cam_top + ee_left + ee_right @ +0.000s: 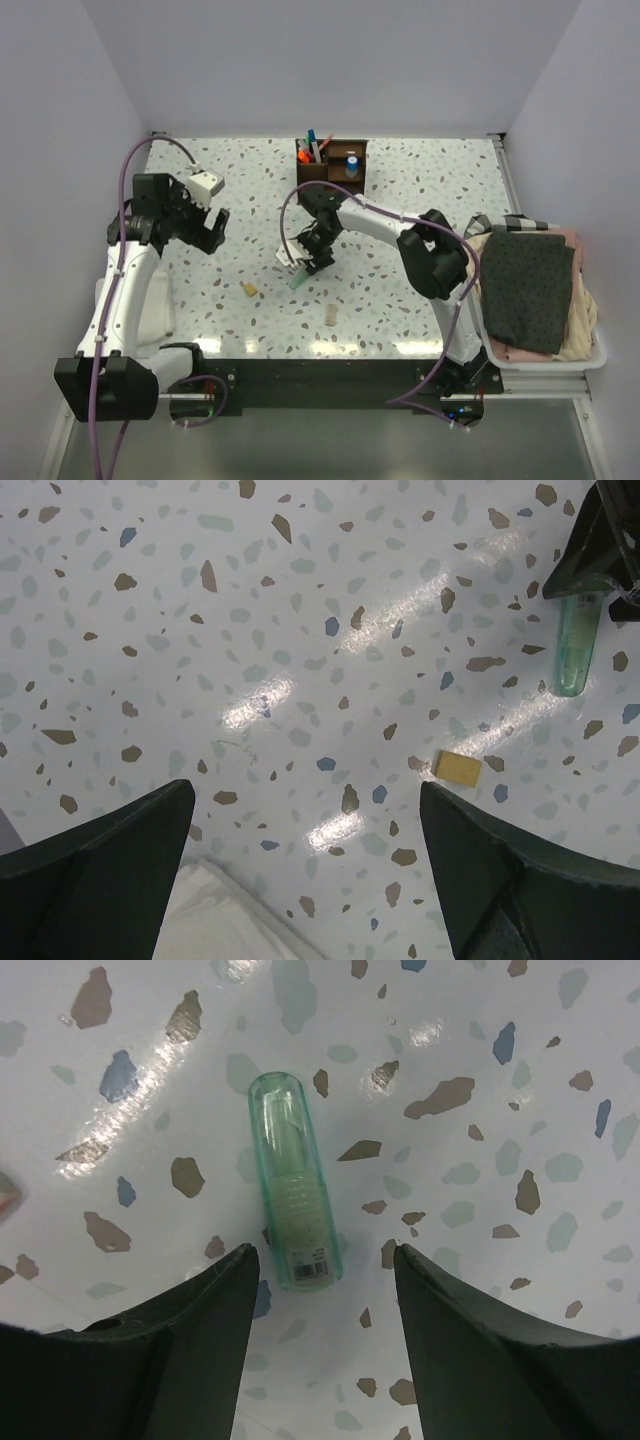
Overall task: Sort the stationery into containers
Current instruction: Pick up the stationery from the center of the board.
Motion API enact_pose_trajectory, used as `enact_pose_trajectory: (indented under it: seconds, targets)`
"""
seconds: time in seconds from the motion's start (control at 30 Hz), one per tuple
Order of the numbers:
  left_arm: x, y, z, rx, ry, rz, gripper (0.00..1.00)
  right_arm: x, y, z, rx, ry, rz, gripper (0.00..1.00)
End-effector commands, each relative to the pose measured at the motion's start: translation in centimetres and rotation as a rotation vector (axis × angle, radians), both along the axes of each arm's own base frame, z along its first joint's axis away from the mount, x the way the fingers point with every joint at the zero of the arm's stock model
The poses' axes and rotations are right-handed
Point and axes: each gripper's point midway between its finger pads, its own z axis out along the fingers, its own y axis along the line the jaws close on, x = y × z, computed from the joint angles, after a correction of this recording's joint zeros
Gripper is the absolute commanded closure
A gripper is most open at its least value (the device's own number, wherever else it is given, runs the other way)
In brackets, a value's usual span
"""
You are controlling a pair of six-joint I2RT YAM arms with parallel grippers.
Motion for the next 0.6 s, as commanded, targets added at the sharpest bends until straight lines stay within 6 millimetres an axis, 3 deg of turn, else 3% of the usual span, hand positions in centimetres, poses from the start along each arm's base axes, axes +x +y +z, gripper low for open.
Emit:
enact_pose_trajectory:
  seconds: [0.0, 0.23, 0.57]
  targets:
    - [-0.3, 0.3, 0.4, 0.005, -0.022, 0.008, 0.0, 0.9, 0.5, 1.3, 0.002, -0.044, 0.033, 0.41]
    - [0.0, 0.4, 0.2, -0.001, -0.023, 0.014, 0.0, 0.1, -0.9, 0.1, -0.07, -0.01, 0.032, 0.44]
    - [0.1, 0.5, 0.3, 0.0, -0.024, 0.017, 0.0, 0.3, -0.9, -1.6, -0.124, 0.04, -0.014, 0.51]
